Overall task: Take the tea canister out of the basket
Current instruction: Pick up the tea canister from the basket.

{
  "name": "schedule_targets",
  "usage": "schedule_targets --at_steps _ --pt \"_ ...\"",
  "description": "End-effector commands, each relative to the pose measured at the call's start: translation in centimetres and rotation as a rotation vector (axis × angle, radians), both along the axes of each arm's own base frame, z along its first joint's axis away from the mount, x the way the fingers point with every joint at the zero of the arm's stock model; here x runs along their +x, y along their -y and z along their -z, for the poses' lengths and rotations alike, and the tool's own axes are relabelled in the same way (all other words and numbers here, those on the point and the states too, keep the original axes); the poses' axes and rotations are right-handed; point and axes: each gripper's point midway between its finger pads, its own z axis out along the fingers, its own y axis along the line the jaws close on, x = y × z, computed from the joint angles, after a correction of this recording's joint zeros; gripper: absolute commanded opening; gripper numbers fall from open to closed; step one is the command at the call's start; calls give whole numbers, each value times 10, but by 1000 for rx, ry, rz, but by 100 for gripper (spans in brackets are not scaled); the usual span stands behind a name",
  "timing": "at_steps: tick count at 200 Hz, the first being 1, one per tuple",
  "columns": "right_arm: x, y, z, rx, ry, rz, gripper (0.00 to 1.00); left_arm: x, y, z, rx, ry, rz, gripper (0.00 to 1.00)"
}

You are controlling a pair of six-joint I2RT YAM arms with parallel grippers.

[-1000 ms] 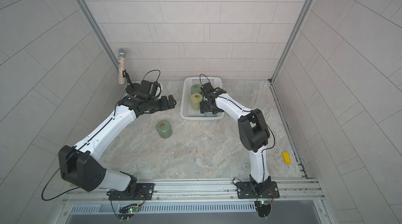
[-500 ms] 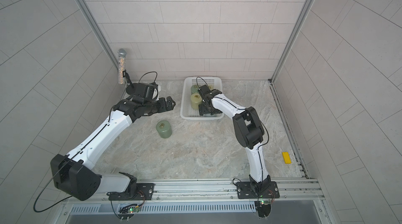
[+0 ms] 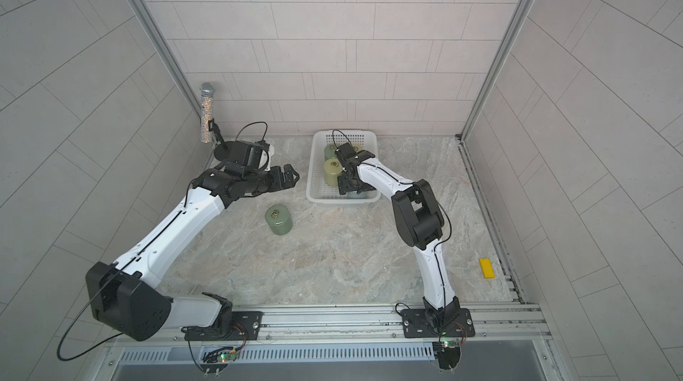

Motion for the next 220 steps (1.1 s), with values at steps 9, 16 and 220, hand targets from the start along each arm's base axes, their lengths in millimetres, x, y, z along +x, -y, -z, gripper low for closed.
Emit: schedule_targets --at_steps 9,16,220 --pt "-4 3 -3 -20 -8 -8 86 -2 3 -4 -14 18 34 100" --pt "-4 2 -4 -19 -6 -9 84 -3 5 -5 -20 22 44 100" --pt "-18 6 -88 25 110 -3 75 -55 23 -6 -122 -1 242 100"
